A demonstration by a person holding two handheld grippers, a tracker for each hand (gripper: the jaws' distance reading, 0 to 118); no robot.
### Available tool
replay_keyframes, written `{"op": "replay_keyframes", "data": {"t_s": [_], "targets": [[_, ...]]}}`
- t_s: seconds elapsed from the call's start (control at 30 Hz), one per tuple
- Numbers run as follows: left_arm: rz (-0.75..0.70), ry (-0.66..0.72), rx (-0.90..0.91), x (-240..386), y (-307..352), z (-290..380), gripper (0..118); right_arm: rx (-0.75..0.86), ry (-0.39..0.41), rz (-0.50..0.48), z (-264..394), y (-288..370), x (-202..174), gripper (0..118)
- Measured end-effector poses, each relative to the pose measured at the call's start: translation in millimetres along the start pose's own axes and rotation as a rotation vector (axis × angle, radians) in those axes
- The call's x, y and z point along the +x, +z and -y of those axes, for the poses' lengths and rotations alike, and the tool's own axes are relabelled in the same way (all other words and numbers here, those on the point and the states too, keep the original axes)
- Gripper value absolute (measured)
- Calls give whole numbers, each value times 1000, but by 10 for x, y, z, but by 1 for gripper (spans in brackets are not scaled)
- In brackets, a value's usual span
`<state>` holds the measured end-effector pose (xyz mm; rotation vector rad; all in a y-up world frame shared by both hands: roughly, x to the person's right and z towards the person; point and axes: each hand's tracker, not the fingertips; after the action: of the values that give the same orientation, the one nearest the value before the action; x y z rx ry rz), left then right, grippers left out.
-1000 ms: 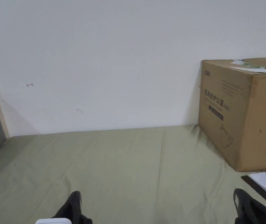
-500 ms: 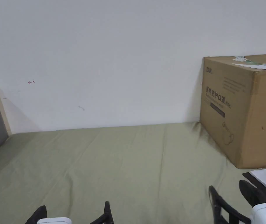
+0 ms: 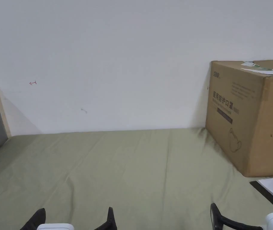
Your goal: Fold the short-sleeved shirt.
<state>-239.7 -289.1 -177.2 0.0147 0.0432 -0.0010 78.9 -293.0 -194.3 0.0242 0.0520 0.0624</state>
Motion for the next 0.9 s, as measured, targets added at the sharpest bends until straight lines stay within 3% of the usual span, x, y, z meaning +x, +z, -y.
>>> {"op": "replay_keyframes", "data": {"t_s": [0.3,0.67,0.9], "targets": [[40,4,-16,-88,-69,-3,118,-14,36,-17,2,-8,-124,118],[-68,102,-107,-78,-134,26,118,-55,64,-38,26,-64,-245,118],[-137,61,-168,-66,-220,-1,117,-94,54,-65,77,-106,-292,118]]}}
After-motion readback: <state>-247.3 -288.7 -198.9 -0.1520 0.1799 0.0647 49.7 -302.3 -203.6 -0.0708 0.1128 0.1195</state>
